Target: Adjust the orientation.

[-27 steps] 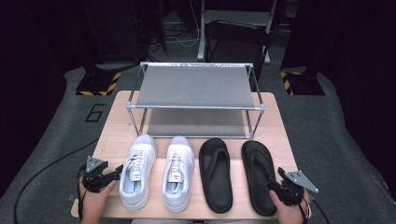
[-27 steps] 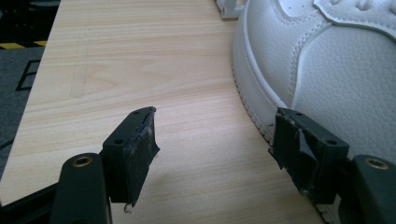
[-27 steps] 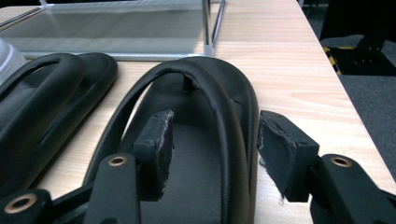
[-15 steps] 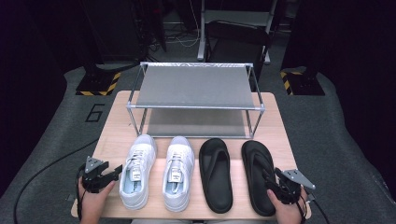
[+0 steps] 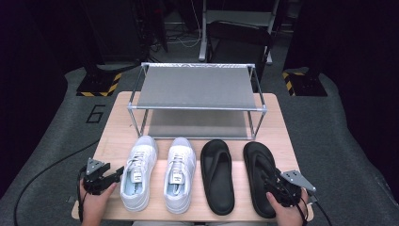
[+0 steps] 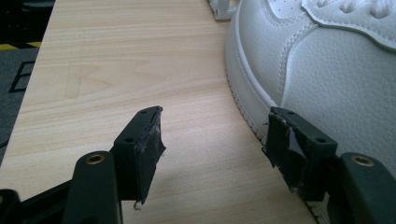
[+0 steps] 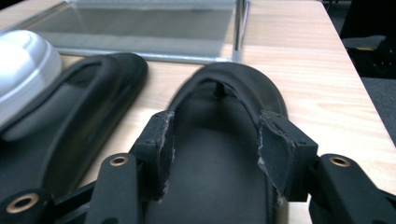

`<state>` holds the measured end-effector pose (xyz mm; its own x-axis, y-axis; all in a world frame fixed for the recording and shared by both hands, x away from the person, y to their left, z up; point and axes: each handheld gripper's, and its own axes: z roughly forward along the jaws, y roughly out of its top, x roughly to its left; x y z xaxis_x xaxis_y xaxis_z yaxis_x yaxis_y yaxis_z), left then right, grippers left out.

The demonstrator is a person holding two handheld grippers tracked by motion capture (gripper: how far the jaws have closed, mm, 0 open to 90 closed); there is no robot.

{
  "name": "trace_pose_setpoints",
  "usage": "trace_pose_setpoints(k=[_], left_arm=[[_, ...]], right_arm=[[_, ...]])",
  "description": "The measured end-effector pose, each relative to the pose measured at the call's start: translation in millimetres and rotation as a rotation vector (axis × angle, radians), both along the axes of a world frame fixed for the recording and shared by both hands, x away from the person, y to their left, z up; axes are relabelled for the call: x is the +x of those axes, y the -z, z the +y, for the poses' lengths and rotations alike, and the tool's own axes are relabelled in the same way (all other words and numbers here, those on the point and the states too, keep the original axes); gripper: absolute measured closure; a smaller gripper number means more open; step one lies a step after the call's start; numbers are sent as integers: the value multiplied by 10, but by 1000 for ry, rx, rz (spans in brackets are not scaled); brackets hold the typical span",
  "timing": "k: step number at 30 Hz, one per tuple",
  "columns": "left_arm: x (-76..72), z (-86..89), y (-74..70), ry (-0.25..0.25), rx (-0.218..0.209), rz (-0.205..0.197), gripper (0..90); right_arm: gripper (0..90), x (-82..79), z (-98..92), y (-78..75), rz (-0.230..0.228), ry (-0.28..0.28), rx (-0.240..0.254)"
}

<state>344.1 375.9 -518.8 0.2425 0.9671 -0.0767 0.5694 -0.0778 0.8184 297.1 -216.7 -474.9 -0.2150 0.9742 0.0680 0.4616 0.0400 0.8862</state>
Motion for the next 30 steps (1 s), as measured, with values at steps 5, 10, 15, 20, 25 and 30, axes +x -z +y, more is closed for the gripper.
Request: trace_pose_setpoints(k=[5,10,15,20,25,30], left_arm=[[11,3,22,-1,-1,19,373],[4,2,17,-3,-6,5,379],[8,-7,22,4,1,15,379],[13,-3,31,-4,-3,7,380],[6,16,22,-9,-6,9,379],[3,23,24,-11,-3,10,379]], right_arm=[[493,20,70,-22,28,-41,27],[514,11,168,-29,37,-65,35],[536,15,267,-15,38,-78,58],[536,12,373,-41,25,-109,63],[558,35,482,-6,42,-129,55],[567,60,590,25,44,-159,58]])
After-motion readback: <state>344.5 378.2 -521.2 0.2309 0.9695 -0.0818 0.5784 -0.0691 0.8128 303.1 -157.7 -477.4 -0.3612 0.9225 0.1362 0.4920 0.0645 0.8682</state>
